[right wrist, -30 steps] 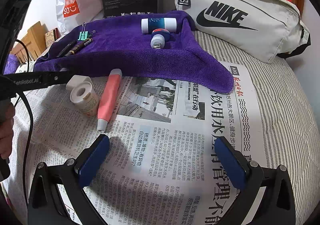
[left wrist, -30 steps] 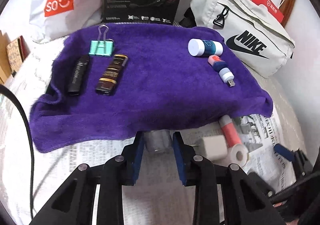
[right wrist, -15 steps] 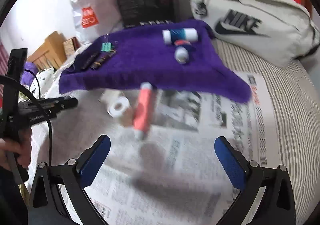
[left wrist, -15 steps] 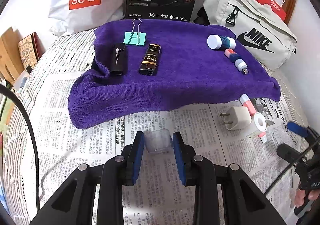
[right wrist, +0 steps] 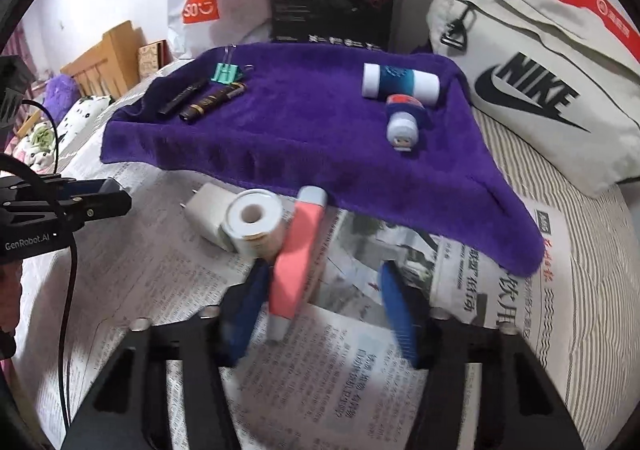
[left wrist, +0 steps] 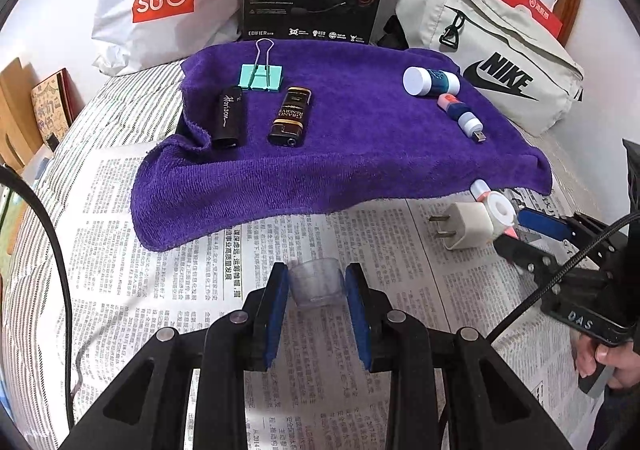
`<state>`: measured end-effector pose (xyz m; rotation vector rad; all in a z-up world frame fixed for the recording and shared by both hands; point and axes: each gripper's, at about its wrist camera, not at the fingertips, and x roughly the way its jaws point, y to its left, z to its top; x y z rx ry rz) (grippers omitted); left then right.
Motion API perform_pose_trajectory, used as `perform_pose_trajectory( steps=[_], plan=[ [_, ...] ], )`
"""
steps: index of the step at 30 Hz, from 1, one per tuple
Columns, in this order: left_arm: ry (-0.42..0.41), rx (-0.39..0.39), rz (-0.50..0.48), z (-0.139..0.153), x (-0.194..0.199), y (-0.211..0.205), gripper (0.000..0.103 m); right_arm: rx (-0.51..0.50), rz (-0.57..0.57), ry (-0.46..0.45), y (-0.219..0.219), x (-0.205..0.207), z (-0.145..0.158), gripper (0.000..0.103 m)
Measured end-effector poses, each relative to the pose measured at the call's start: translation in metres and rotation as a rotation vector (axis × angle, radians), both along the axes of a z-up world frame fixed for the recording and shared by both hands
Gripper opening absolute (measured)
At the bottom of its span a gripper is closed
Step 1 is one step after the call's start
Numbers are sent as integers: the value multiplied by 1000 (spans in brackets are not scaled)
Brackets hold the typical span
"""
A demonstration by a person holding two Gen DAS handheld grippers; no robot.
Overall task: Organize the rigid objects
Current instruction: 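Grasp the clear plastic cup with the left tool while the right tool grasps the pink marker, then lift the cup with the left tool while the right tool lifts the pink marker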
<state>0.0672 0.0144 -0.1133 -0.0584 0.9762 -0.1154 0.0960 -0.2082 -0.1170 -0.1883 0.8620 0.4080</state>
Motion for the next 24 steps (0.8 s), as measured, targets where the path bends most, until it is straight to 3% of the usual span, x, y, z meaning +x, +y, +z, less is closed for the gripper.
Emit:
perform_pose_trajectory(
  steps=[2, 3, 24],
  plan=[
    [0, 1, -2, 0, -1, 0, 28, 2, 3, 12, -1, -2, 1, 22],
    [0, 2, -2, 0, -1, 0, 28, 7, 2, 22, -4, -4, 2, 19],
    [-17, 16, -14, -1, -5, -3, 28, -13, 24, 10, 4, 6, 1, 22]
  ],
)
